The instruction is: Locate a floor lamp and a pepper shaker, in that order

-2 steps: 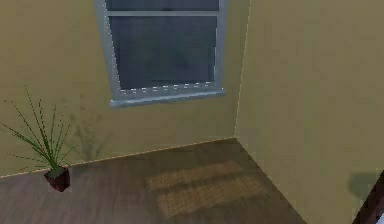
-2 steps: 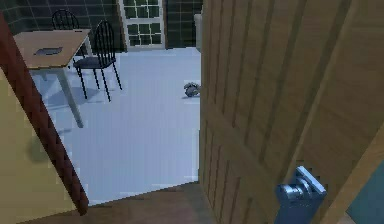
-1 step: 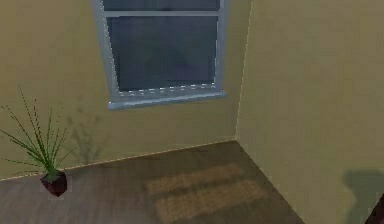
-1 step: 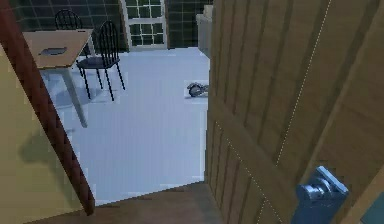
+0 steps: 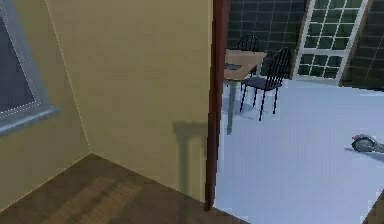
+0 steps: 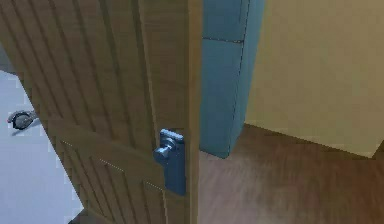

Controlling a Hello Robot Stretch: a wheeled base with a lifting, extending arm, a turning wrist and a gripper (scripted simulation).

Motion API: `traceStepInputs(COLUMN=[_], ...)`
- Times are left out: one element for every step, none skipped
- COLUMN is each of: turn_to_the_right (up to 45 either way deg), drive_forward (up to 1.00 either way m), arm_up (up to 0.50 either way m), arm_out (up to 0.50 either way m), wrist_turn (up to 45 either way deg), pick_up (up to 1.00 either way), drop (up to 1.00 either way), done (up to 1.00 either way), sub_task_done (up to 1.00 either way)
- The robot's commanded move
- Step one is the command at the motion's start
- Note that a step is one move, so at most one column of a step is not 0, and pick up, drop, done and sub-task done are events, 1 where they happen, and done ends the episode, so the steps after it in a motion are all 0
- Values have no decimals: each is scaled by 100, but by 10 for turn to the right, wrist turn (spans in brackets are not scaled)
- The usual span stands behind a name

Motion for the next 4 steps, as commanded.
traceStepInputs(turn_to_the_right=[300,0,60,0], drive_forward=[0,100,0,25], arm_up=[0,0,0,0], arm_out=[0,0,0,0], wrist_turn=[0,0,0,0], pick_up=[0,0,0,0], drop=[0,0,0,0], done=[0,0,0,0], sub_task_done=[0,0,0,0])
